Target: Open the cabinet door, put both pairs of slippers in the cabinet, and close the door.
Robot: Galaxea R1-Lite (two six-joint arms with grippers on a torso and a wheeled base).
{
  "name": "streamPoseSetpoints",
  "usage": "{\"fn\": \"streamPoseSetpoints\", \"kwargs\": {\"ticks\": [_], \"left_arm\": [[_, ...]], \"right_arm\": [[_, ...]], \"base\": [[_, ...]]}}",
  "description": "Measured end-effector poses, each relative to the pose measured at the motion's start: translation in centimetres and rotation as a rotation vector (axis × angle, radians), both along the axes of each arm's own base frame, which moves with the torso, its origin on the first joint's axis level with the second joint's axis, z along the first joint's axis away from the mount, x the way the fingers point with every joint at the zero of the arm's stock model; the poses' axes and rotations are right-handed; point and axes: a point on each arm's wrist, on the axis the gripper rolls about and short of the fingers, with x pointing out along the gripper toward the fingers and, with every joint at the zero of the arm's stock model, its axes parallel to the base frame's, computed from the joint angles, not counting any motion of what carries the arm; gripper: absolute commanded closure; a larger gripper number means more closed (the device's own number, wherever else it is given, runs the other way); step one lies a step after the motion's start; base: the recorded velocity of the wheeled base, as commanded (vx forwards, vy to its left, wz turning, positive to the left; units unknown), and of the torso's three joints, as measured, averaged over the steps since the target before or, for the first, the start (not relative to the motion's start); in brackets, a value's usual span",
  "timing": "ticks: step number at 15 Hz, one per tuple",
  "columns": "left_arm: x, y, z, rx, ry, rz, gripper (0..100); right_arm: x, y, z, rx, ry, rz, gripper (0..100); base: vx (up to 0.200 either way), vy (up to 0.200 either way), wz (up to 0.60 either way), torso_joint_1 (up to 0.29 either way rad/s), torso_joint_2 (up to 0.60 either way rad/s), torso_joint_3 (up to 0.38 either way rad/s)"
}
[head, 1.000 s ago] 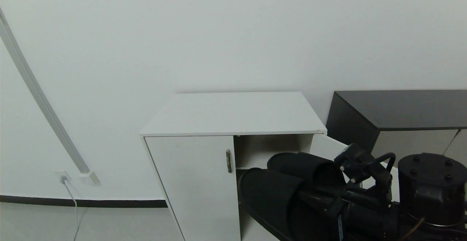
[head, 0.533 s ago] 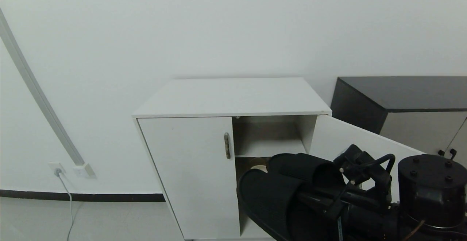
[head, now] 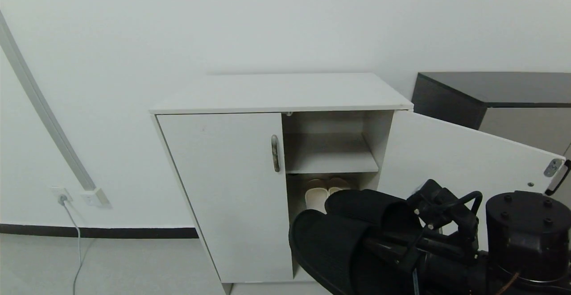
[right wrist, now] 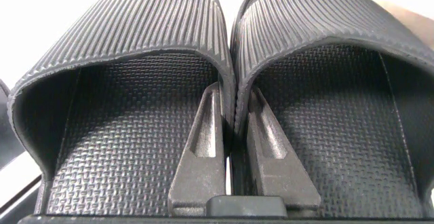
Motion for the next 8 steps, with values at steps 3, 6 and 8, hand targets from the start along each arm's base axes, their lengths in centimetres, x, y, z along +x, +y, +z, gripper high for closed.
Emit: {"fn": "streamPoseSetpoints", "kwargs": {"ticks": [3,6,8], "left_arm": [[0.0,0.0,0.0,0.0,0.0,0.0,100],[0.0,0.0,0.0,-0.001,0.0,0.0,100],[0.0,0.0,0.0,0.0,0.0,0.0,100]], "right_arm": [[-0.07,0.0,-0.1,-0.004,0.002,0.003,100],[-0.14,0.01,-0.15,-0.009,0.0,0.007,100],[-0.17,-0.02,-0.22,-0.011,0.001,0.007,100]], "base": [[0.0,0.0,0.0,-0.113,0.46,0.346],[0.0,0.0,0.0,-0.076,0.46,0.375],[0.0,0.0,0.0,-0.015,0.39,0.347]]}}
